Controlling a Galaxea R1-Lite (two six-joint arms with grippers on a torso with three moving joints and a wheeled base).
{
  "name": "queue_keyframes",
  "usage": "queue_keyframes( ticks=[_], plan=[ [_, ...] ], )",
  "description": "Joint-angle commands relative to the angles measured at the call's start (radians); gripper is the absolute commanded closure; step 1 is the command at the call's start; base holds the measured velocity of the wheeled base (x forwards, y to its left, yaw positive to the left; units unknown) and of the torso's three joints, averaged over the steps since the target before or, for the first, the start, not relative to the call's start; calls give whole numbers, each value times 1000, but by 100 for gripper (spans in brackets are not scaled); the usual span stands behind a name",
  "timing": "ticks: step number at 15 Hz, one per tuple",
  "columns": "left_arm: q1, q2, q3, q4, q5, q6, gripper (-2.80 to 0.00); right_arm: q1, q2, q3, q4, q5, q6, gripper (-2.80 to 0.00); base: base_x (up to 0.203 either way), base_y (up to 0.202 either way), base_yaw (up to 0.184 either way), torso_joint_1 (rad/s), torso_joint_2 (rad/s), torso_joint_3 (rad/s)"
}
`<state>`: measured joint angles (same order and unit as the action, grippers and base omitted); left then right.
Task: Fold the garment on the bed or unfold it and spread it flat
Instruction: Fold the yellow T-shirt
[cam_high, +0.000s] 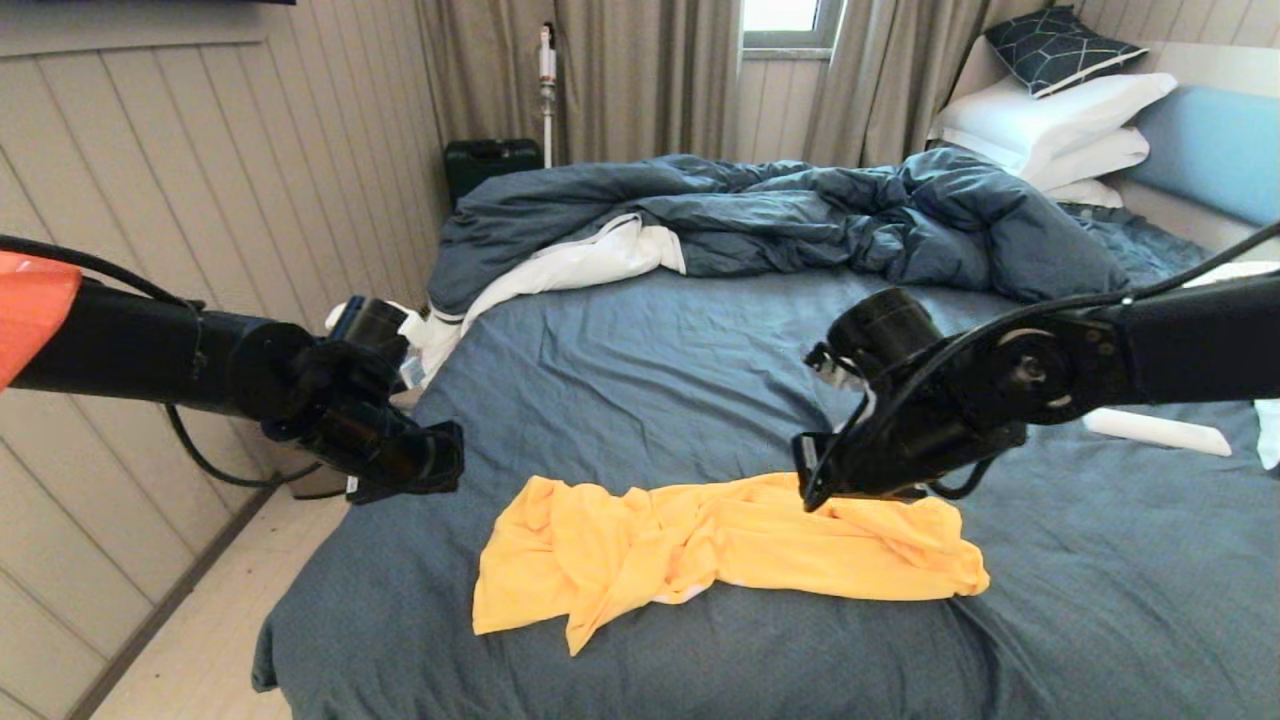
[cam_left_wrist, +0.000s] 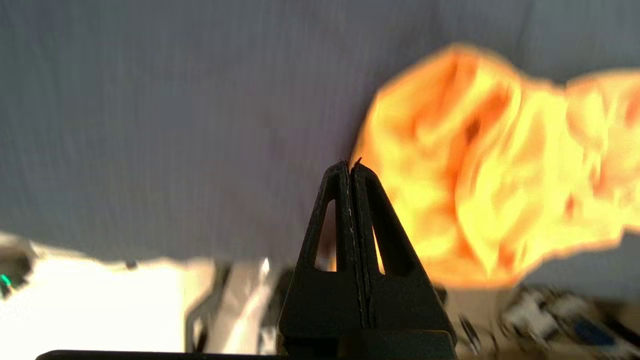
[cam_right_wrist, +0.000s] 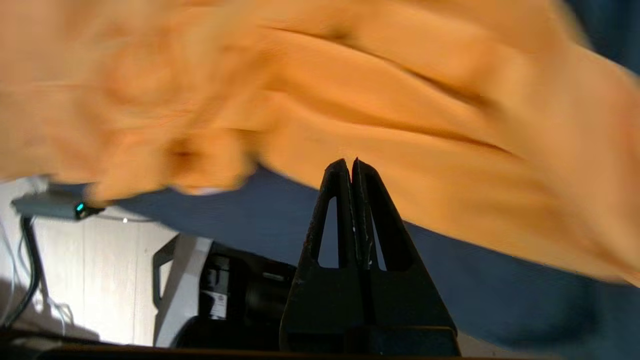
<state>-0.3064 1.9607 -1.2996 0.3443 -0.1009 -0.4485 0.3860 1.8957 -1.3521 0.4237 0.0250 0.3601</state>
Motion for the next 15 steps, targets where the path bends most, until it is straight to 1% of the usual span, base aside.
queue_keyframes(
  ticks=[1, 2, 3, 5, 7, 8, 10, 15],
  plan=[
    [5, -64, 64, 4, -24, -12, 0, -85, -56, 97, -23, 6, -12, 0, 0, 0, 0, 0, 0, 0],
    [7, -85, 108, -1, -50, -17, 0, -147, -63, 151, -75, 14, -36, 0, 0, 0, 0, 0, 0, 0],
    [7, -105, 145, -13, -70, -20, 0, -187, -79, 198, -126, 22, -65, 0, 0, 0, 0, 0, 0, 0],
    [7, -130, 209, -51, -89, -35, 0, -210, -105, 257, -150, 28, -86, 0, 0, 0, 0, 0, 0, 0],
    [6, -161, 277, -104, -93, -40, 0, -257, -139, 309, -153, 28, -91, 0, 0, 0, 0, 0, 0, 0],
    [6, -174, 290, -121, -107, -41, 0, -259, -145, 329, -153, 31, -91, 0, 0, 0, 0, 0, 0, 0],
    [6, -171, 292, -122, -120, -44, 0, -246, -137, 362, -161, 32, -87, 0, 0, 0, 0, 0, 0, 0],
    [6, -151, 284, -123, -121, -45, 0, -243, -54, 333, -211, 27, -93, 0, 0, 0, 0, 0, 0, 0]
  ],
)
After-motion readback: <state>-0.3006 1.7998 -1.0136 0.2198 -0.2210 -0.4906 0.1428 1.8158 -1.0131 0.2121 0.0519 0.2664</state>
